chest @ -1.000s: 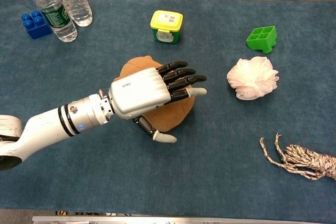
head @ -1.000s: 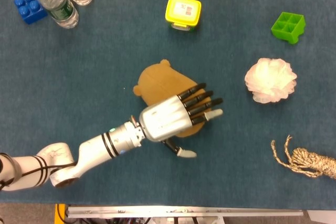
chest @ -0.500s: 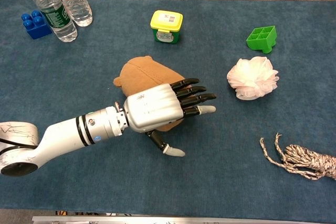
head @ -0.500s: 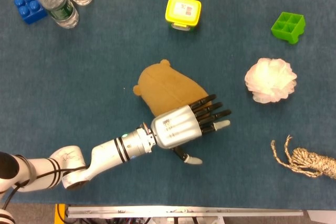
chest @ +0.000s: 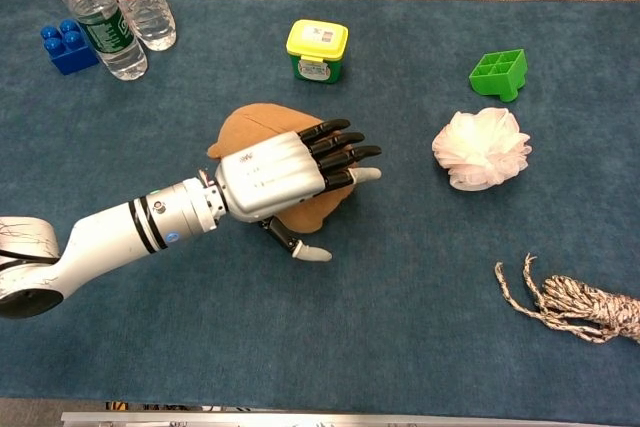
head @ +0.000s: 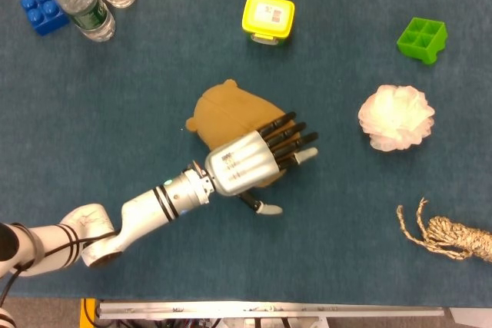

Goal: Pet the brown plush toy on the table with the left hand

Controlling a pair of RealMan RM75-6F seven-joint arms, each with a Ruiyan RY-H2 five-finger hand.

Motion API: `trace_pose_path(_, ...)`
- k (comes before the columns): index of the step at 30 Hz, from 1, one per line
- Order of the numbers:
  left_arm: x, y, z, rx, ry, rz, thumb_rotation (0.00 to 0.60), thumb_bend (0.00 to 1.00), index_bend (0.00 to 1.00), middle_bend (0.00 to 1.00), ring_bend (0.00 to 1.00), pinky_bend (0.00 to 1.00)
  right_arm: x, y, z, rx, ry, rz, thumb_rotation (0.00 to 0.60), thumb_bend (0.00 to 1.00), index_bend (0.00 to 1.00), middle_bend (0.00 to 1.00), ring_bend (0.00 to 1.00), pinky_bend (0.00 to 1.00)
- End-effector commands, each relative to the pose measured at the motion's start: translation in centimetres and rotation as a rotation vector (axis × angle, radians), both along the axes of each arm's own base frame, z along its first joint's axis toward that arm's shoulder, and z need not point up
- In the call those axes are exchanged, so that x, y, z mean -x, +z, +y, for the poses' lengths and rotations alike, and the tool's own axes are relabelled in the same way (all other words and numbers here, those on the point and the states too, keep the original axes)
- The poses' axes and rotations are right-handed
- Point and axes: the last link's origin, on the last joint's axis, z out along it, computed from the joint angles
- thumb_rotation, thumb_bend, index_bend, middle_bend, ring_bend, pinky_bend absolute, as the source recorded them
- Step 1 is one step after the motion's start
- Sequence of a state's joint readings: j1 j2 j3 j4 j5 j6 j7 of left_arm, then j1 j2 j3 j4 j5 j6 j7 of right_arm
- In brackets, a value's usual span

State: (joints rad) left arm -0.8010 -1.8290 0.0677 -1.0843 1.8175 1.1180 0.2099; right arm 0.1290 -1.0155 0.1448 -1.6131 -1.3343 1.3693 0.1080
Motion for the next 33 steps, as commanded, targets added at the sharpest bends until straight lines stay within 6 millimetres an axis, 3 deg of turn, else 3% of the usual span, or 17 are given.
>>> trace_pose_path(1,0.2,0.6,0.3,-0.014,0.012,-0.006,0.143,0.11,0.07,0.00,0.00,0.00,0.0,0.0,0.1,0.002,0.000,0.000,0.600,0.07,0.28,0.35,0.24,0.26)
trace_pose_path(20,0.7,3.7,-0.2,-0.033,0.038,-0.056,0.146,0.11,0.07,0.00,0.00,0.00,-0.4,-0.1,0.0,-0.002,0.016,-0.004,0.600,0.07,0.28,0.35,0.24,0.26)
trace_pose_path(33,0.9,4.7,-1.3,-0.018,0.061,-0.075,0.146,0.11,0.07,0.00,0.00,0.00,-0.6,-0.3,0.0,-0.009,0.025,-0.008,0.600,0.07,0.28,0.35,0.24,0.26)
